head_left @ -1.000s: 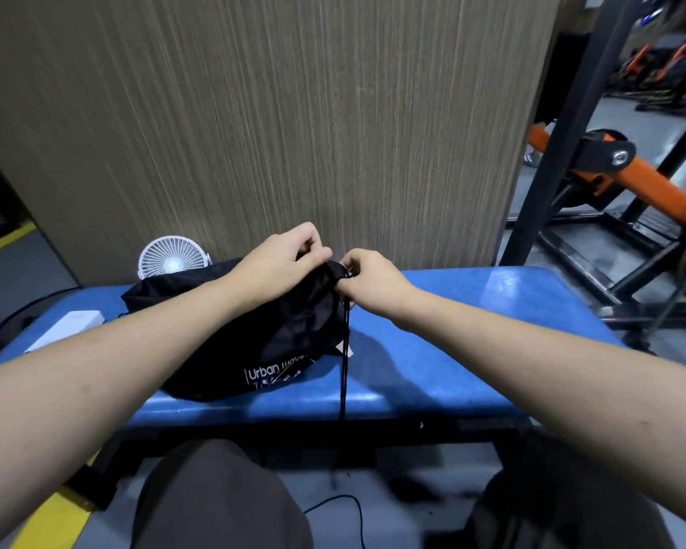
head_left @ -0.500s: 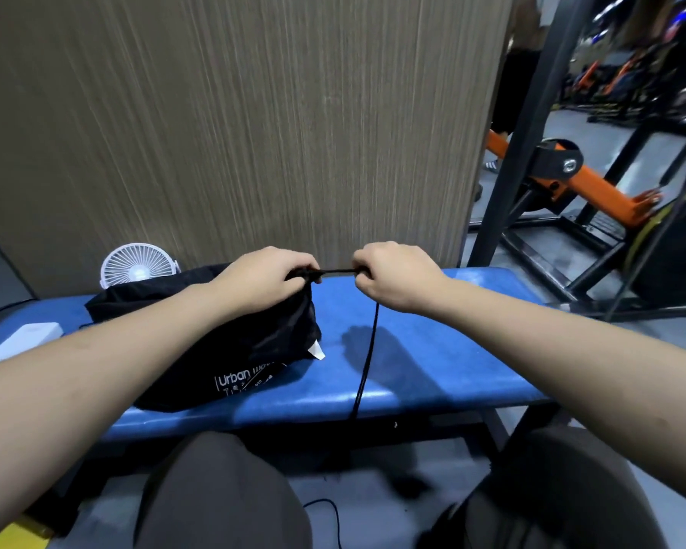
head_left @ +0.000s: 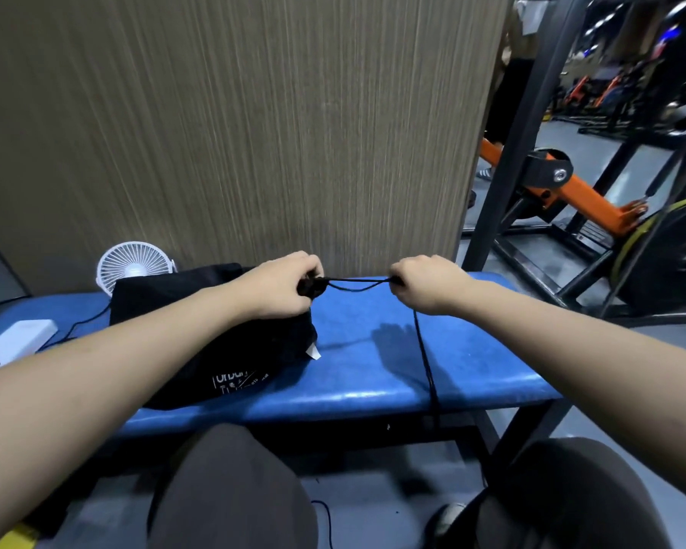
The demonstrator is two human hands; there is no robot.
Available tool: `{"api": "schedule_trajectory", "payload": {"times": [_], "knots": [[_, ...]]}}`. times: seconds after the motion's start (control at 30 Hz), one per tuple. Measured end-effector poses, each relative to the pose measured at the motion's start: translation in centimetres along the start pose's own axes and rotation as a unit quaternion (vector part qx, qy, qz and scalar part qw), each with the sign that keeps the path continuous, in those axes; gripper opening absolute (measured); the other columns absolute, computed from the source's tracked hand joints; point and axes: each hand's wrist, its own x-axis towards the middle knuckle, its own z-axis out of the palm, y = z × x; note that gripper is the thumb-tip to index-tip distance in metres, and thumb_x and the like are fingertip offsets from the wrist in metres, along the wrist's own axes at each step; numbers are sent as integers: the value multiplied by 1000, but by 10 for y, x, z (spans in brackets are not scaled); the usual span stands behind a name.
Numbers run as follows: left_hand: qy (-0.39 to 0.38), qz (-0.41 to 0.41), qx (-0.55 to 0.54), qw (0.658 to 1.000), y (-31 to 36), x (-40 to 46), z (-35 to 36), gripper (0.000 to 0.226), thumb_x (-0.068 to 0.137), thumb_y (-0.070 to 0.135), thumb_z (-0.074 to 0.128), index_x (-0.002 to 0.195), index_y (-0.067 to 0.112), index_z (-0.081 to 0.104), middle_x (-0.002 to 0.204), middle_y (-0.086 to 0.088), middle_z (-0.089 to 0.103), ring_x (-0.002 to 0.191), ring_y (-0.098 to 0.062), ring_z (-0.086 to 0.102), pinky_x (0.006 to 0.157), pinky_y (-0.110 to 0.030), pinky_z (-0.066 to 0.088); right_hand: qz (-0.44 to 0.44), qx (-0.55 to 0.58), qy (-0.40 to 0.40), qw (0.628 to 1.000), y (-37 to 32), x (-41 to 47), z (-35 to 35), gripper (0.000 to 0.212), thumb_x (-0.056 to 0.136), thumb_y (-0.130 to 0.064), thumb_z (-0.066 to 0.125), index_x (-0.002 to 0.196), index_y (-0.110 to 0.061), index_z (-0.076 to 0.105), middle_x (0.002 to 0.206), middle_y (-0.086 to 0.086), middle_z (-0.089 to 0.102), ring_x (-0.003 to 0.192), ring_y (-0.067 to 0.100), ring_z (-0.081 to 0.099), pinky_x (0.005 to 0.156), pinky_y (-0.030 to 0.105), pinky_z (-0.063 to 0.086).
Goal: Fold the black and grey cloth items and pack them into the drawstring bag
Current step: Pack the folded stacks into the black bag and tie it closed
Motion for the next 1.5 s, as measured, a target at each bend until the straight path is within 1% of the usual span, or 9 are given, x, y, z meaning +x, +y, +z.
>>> {"api": "schedule_trajectory", "payload": {"times": [0.13, 0.3, 0.47, 0.57, 0.67, 0.87, 1.17, 1.33, 1.5], "knots": [[-21, -45, 23, 999, 9, 3, 9, 34, 86, 62, 62, 91, 28, 59, 85, 9, 65, 84, -17, 60, 73, -34, 45, 1, 34, -27, 999, -16, 2, -1, 15, 94, -19, 42, 89, -13, 55, 96, 8, 65, 83, 32, 54, 71, 35, 37], [-1, -19, -6, 1000, 5, 1, 17, 25, 102, 37, 50, 81, 27, 57, 72, 12, 66, 72, -1, 58, 66, -27, 39, -9, 170, -92, 981, -21, 5, 3, 27, 87, -20, 69, 111, -18, 58, 110, 1, 67, 102, 25, 61, 86, 36, 48], [1, 19, -60, 998, 5, 5, 16, 11, 101, 21, 53, 93, 23, 60, 77, 8, 68, 75, -3, 59, 73, -25, 41, -24, 551, -195, 811, -51, 8, 8, 37, 82, -10, 76, 114, -9, 58, 104, 19, 69, 98, 21, 63, 106, 43, 43], [12, 31, -60, 998, 2, 4, 13, 11, 103, 22, 51, 94, 21, 58, 81, 5, 67, 80, -13, 59, 76, -28, 42, -40, 603, -213, 768, -73, 10, 10, 10, 96, -9, 60, 102, -10, 52, 75, 18, 52, 66, 22, 52, 71, 38, 50], [7, 23, -43, 999, -7, -2, 8, 16, 104, 27, 47, 93, 19, 56, 79, 10, 64, 78, -13, 56, 73, -30, 39, -4, 543, -200, 815, -79, 11, 7, 10, 101, -14, 50, 92, -13, 54, 64, 3, 31, 49, 15, 25, 45, 26, 28], [-3, 16, 67, 998, -29, -10, 4, 25, 105, 36, 43, 82, 28, 48, 73, 5, 58, 79, -23, 56, 70, -32, 30, -76, 148, -53, 985, -58, 17, 0, 29, 106, -31, 39, 89, -13, 55, 81, 6, 58, 74, 30, 54, 66, 34, 37], [15, 24, 211, 977, -30, -10, -16, 36, 106, 42, 34, 88, 15, 49, 66, 9, 45, 77, -25, 50, 73, -32, 29, -84, -81, 34, 993, 2, 10, -16, 26, 108, -38, 31, 98, -15, 38, 80, 19, 61, 69, 36, 49, 62, 39, 34], [17, 24, 230, 973, -41, -20, -24, 35, 106, 43, 33, 85, 18, 45, 70, 7, 52, 83, -28, 58, 72, -30, 27, -39, -94, 37, 994, 41, 0, 2, 26, 108, -39, 30, 95, -17, 31, 59, 4, 35, 65, 35, 47, 59, 38, 34], [47, 45, 278, 958, -24, -23, -20, 37, 107, 43, 31, 94, 16, 54, 94, -5, 69, 96, -29, 61, 70, -28, 19, -8, -69, 3, 998, 42, 2, 20, 31, 106, -44, 34, 99, -15, 40, 74, 9, 56, 83, 38, 61, 66, 40, 40]]}}
